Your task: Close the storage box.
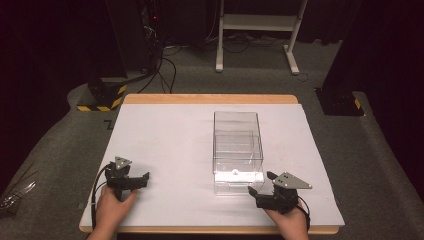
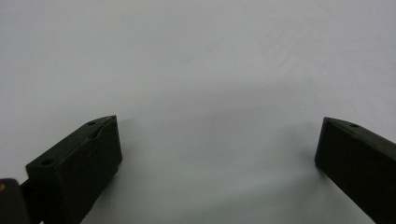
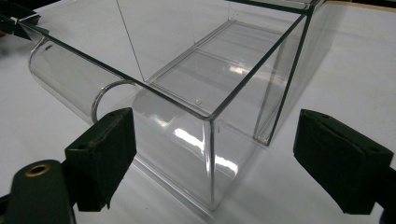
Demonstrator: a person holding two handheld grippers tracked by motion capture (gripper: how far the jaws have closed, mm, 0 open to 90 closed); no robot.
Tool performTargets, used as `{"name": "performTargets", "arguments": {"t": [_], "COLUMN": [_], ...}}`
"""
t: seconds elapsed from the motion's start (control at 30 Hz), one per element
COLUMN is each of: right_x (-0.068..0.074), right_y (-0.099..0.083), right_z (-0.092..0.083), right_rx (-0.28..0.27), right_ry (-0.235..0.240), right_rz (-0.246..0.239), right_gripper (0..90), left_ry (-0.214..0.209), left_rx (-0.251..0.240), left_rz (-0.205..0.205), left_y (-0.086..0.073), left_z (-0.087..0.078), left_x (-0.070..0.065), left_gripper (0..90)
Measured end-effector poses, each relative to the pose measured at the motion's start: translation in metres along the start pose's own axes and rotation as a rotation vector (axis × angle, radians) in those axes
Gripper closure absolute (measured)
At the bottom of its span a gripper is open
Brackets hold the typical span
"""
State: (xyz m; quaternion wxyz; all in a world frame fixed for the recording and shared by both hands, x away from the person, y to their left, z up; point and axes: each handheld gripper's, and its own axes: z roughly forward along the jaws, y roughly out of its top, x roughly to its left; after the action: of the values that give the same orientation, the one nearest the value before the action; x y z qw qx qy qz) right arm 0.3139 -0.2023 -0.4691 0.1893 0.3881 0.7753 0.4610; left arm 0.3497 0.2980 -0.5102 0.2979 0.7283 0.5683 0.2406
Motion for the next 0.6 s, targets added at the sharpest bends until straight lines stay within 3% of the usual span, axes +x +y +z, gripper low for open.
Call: {"name": "performTargets", "arguments": {"t": [0.6], "right_x": [-0.005], "right_y": [0.004], "right_z": [0.013], "right_rx": [0.013], "right_ry": [-0.023], "right_rz": [-0.01], "right_gripper": [10.5], "left_ry": [0.0], "left_rx": [0.0], "left_rz": [0.0], "left_y": [0.0], "left_z": [0.0], "left_x": [0.0], "left_gripper": [0.7]}}
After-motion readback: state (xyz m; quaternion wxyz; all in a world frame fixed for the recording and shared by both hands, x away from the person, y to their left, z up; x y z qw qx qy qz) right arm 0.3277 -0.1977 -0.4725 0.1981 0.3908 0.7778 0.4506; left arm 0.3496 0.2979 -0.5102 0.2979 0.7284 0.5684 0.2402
